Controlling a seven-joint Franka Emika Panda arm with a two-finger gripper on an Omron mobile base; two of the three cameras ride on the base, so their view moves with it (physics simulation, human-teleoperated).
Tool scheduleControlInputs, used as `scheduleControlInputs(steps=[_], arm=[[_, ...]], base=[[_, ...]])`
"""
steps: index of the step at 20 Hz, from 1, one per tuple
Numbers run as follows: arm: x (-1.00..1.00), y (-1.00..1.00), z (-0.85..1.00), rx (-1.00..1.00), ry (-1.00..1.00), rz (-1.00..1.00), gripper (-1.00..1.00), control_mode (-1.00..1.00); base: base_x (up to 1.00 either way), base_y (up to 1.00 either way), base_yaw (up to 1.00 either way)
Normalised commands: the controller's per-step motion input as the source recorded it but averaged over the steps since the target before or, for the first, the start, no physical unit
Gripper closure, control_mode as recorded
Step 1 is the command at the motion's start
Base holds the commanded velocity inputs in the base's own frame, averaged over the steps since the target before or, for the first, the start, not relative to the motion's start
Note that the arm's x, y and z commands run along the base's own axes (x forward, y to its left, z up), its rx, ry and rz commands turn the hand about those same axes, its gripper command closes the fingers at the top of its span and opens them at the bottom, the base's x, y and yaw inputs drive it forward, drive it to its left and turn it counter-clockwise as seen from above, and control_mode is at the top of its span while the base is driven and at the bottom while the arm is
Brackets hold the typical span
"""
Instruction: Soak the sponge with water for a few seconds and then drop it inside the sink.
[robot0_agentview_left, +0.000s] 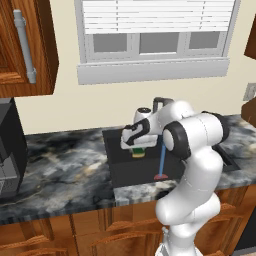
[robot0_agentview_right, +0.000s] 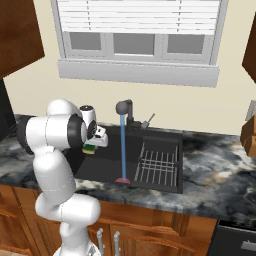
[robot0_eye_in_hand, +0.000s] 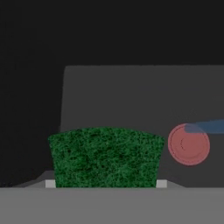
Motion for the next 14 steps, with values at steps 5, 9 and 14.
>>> scheduleControlInputs(steps=[5, 9, 14], arm=[[0.35, 0.00, -0.04, -0.03, 0.00, 0.00, 1.00, -1.00], [0.24, 0.00, 0.00, 0.00, 0.00, 0.00, 1.00, -1.00], [0.14, 0.02, -0.02, 0.00, 0.00, 0.00, 1.00, -1.00]], base=[[0.00, 0.00, 0.00], [0.00, 0.00, 0.00], [0.00, 0.00, 0.00]])
